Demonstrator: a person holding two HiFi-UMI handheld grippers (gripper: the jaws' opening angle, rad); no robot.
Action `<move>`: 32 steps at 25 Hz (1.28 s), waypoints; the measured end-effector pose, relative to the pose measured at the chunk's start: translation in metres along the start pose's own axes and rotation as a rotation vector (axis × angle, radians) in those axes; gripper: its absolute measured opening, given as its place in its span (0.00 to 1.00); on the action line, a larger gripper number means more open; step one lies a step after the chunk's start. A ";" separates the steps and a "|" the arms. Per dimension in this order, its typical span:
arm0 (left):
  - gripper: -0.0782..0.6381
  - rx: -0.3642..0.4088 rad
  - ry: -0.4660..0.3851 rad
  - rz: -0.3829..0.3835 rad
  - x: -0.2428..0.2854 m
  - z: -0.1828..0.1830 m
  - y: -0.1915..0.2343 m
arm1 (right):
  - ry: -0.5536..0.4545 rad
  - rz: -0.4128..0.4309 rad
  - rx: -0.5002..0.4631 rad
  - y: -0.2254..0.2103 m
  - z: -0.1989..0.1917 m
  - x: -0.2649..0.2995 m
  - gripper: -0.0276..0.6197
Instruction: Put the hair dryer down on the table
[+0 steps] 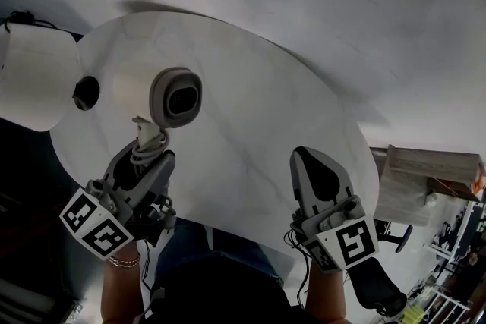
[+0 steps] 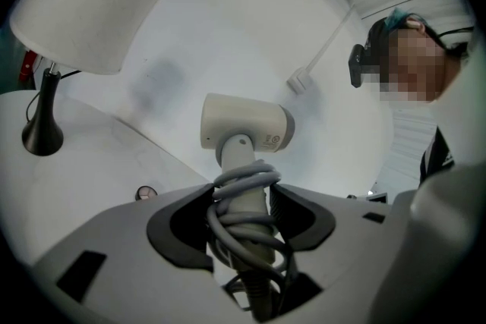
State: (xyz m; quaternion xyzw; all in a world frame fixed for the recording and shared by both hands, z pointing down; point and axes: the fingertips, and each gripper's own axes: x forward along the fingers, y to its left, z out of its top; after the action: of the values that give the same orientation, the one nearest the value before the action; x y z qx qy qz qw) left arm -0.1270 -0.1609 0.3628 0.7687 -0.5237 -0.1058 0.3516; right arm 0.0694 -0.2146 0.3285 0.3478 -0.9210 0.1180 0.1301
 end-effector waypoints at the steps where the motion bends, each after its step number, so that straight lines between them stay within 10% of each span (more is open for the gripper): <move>1: 0.45 -0.002 0.002 0.004 0.000 -0.001 0.002 | 0.004 0.000 0.001 0.000 -0.002 0.001 0.07; 32: 0.45 -0.074 0.116 0.100 0.022 -0.049 0.064 | 0.096 0.021 0.048 -0.009 -0.053 0.035 0.07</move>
State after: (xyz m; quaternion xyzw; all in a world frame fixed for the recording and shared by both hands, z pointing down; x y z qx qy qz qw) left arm -0.1381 -0.1721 0.4446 0.7329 -0.5361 -0.0625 0.4142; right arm 0.0586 -0.2266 0.3907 0.3349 -0.9142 0.1580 0.1643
